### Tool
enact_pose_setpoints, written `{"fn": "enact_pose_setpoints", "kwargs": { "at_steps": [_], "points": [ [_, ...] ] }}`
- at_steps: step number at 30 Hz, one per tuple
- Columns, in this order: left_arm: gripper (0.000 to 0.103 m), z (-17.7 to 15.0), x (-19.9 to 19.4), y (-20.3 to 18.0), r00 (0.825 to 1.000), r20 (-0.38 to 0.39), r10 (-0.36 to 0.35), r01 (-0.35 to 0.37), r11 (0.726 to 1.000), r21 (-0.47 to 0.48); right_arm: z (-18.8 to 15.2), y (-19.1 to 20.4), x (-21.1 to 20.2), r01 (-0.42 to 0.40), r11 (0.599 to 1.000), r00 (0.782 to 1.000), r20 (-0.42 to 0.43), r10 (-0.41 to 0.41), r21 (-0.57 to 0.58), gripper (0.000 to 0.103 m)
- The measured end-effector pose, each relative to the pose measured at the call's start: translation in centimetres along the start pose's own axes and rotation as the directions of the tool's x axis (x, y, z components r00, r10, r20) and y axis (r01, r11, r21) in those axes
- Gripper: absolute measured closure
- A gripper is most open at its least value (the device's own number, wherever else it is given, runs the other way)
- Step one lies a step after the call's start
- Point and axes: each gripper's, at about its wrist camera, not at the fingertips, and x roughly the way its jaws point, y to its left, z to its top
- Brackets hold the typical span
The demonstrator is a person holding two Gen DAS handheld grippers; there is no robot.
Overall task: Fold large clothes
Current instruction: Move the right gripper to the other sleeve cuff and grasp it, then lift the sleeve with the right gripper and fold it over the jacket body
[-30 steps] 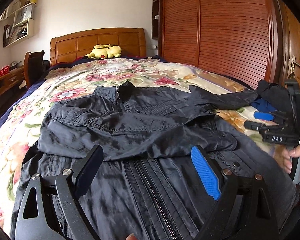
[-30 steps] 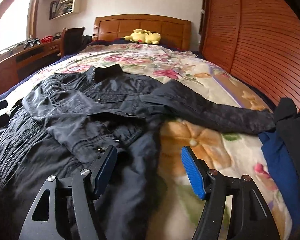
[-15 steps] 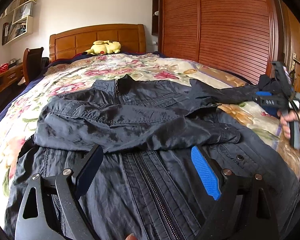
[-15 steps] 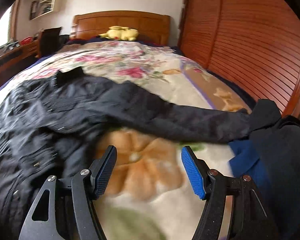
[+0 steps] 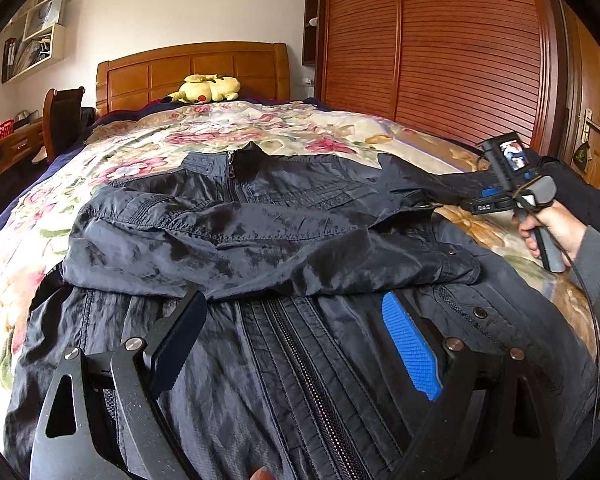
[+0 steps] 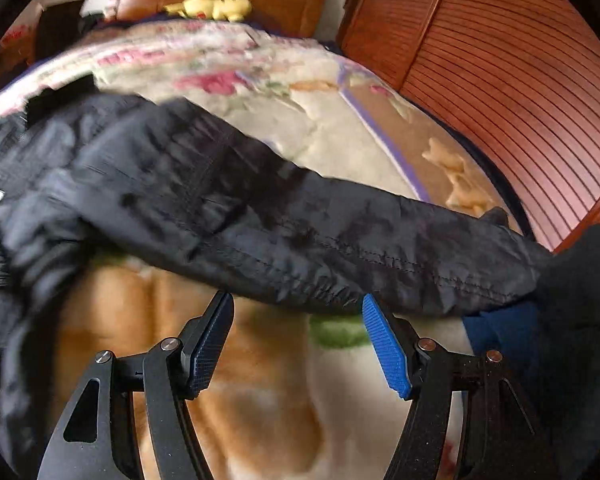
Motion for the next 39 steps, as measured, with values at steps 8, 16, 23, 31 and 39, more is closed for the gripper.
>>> {"fn": "enact_pose_setpoints", "kwargs": {
  "at_steps": [8,16,23,31,39],
  "points": [
    [0.013,-0.1,0.0,-0.2,1.000,0.000,0.002,-0.002,1.000,0.012,2.0,1.3,2.5,0.069,0.997,0.998,0.004,-0.069,-0.019,0.053],
    [0.013,-0.1,0.0,-0.2,1.000,0.003,0.002,-0.002,1.000,0.008,4.0,2.4,-2.3,0.071,0.996,0.977,0.200,-0.078,0.045,0.095],
    [0.013,0.0,-0.3,0.1,1.000,0.013,0.004,-0.004,1.000,0.003,5.1,5.4,-10.3,-0.037,0.999,0.926,0.375,0.036,-0.004,0.095],
    [0.013,0.0,-0.5,0.3,1.000,0.019,0.004,-0.003,1.000,-0.008,2.8,13.0,-14.4,-0.244,0.956,0.881,0.374,0.289,-0.162,0.095],
    [0.013,0.0,-0.5,0.4,1.000,0.019,0.003,-0.002,1.000,-0.012,-1.0,16.4,-10.8,-0.348,0.922,0.895,0.233,0.381,-0.172,0.095]
  ]
}}
